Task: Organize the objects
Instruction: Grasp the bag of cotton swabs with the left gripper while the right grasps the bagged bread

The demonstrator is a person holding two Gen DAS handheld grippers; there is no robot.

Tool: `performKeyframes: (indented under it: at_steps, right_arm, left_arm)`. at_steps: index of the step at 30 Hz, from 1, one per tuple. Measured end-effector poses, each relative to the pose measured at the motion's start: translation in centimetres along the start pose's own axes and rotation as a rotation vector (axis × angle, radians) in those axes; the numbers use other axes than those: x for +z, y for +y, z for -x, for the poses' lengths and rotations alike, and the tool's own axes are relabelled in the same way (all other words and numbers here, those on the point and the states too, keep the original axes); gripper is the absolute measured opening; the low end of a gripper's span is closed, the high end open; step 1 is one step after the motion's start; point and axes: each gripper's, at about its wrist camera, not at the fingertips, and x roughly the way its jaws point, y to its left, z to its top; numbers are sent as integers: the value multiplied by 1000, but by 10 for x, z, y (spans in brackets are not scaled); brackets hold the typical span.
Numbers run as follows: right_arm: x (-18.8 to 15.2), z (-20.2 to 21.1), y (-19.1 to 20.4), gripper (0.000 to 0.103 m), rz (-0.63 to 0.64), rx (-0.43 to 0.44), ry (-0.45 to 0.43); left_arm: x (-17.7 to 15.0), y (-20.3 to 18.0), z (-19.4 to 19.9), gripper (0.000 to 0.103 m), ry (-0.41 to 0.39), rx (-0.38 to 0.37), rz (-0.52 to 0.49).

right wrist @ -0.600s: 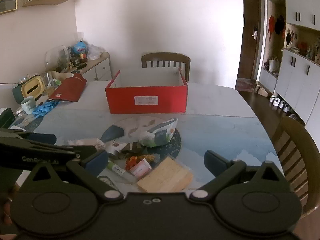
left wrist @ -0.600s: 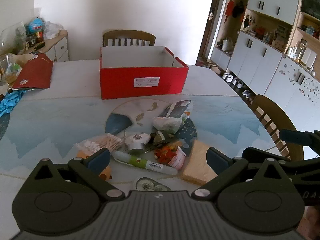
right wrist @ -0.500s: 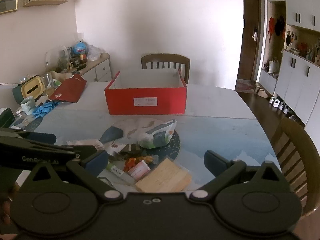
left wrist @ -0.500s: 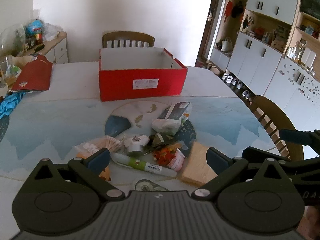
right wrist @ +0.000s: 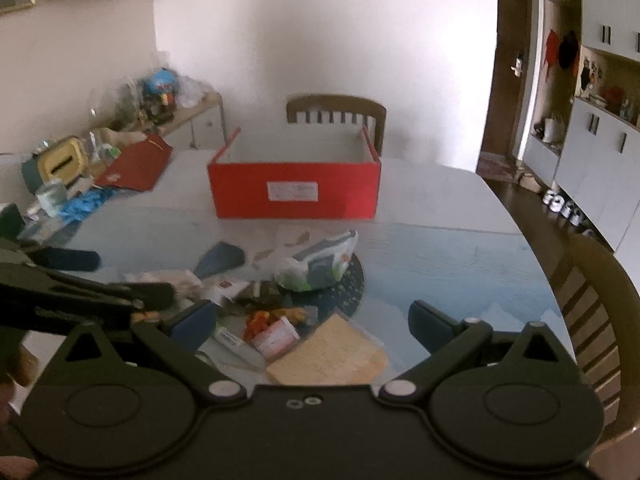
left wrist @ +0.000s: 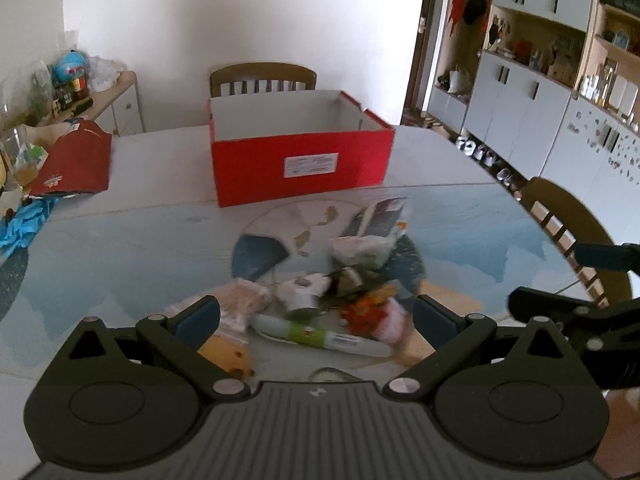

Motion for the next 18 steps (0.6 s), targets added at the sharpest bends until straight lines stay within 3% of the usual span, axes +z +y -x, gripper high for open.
performKeyframes:
  at_steps: [9, 18]
  right_arm:
    - [-11, -50, 3, 102, -11, -90, 136]
    - [-12, -97, 1, 102, -118, -155, 224]
  left_arm:
    - [4, 44, -47, 103, 33, 4, -77]
    - [6, 71, -109, 103, 177, 4, -176]
